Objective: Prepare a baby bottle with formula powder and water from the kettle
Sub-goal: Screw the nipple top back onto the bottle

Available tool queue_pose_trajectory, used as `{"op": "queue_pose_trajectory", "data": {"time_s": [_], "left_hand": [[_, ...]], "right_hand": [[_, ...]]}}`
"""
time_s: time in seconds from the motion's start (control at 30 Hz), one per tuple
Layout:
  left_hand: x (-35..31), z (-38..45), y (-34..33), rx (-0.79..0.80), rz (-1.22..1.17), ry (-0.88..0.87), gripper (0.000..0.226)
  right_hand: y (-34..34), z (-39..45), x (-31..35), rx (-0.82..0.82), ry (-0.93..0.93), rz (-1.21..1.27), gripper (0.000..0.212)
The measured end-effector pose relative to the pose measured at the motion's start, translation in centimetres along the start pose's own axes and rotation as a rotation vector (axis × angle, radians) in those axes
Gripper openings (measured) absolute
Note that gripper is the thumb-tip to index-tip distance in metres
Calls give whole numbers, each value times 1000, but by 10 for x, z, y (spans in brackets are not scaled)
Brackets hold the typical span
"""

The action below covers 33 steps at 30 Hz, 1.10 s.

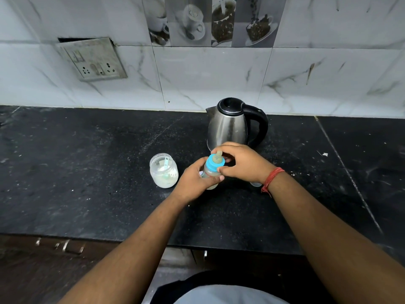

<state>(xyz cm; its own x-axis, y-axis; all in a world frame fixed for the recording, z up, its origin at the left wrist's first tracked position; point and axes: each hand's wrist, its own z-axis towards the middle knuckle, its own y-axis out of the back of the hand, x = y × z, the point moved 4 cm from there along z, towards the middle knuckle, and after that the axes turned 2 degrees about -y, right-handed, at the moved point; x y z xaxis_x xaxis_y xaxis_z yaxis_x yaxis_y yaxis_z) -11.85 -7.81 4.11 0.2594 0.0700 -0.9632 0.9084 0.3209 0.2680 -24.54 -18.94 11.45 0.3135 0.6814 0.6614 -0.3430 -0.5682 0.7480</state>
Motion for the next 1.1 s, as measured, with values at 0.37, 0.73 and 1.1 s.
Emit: {"op": "queue_pose_trajectory", "data": {"time_s": [0.37, 0.73, 1.1], "left_hand": [[1, 7, -2, -38, -21, -7, 54], [4, 11, -5, -20, -13, -3, 55], [0, 23, -4, -26, 20, 5, 64]], "right_hand": [[-7, 2, -6, -126, -51, 29, 38], [-6, 2, -5, -158, -21, -80, 34], [1, 11, -12, -111, -9, 33, 41]]}}
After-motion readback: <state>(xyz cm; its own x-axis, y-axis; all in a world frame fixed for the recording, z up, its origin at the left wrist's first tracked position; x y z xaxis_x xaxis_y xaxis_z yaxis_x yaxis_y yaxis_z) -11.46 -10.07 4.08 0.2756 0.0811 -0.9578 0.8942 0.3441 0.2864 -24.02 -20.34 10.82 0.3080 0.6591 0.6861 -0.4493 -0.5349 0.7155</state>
